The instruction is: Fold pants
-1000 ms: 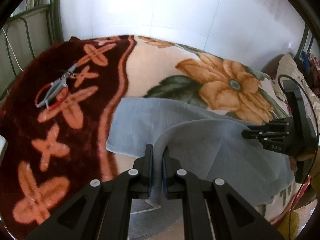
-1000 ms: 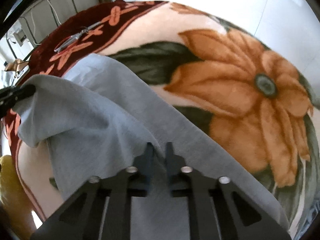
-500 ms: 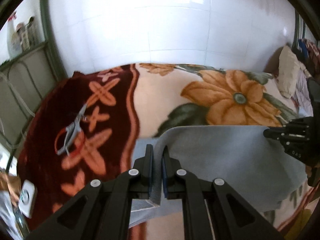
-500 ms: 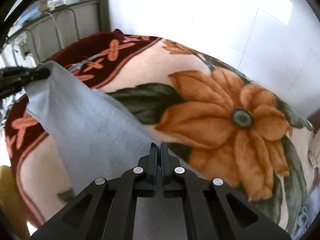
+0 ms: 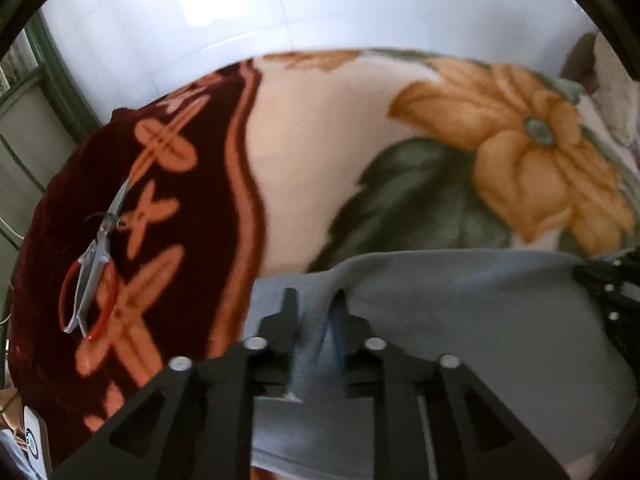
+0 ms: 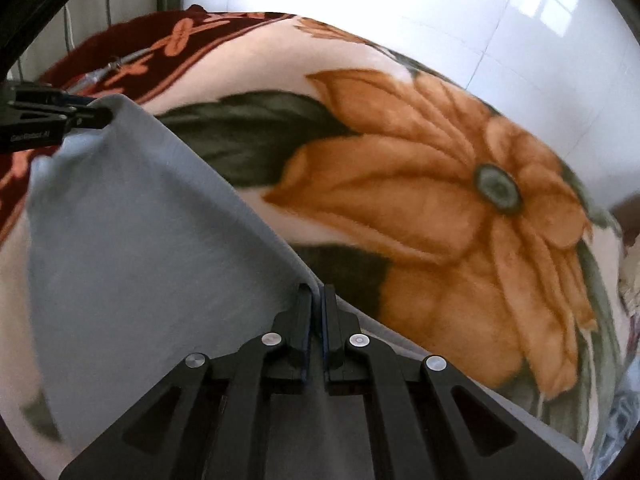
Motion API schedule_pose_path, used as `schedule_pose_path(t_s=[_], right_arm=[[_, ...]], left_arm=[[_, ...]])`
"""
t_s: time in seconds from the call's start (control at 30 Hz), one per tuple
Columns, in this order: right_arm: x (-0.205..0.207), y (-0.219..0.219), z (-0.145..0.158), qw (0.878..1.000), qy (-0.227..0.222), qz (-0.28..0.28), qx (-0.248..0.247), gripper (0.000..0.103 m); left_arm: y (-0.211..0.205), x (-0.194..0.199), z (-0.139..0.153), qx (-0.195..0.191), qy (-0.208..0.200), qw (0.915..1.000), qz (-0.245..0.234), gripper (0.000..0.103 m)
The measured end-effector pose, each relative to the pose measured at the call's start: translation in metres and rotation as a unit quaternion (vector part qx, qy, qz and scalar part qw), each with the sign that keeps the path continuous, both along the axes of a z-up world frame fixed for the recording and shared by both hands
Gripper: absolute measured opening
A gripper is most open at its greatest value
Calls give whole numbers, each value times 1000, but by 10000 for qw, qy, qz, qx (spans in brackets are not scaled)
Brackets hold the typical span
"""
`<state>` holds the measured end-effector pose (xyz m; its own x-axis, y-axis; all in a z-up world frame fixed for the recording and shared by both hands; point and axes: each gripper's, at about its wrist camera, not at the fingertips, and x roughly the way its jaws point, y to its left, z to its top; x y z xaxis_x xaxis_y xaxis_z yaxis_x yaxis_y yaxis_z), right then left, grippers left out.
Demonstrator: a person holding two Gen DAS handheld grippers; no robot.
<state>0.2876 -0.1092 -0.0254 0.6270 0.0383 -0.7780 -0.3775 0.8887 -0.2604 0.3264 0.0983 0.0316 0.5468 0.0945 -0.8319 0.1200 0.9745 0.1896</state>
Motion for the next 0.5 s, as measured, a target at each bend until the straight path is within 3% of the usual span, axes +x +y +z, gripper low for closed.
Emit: schedule_pose_path(t_s=[0.1,0.17,0.27,0.37,0.5], right_arm=[[-2,3,-4,9998,-146,-24,-110,6],[-4,4,-5,9996,-210,-26,-161,6],[-4,3,-4,9997,-202,-50,-134,8],[-4,0,3,9997,-144,-209,-33,19],[-13,-14,23,9980,16,-449,450,31]], left_arm=[[8,3,-12,351,-11,9993,108,31],[17,3,-13,363,26,9991,232,32],[35,-4,-5,104,45,9989,457,38],[52,-18,7,-201,48,9980,603,52],[64,-40,21,-361,108,9975,601,55]])
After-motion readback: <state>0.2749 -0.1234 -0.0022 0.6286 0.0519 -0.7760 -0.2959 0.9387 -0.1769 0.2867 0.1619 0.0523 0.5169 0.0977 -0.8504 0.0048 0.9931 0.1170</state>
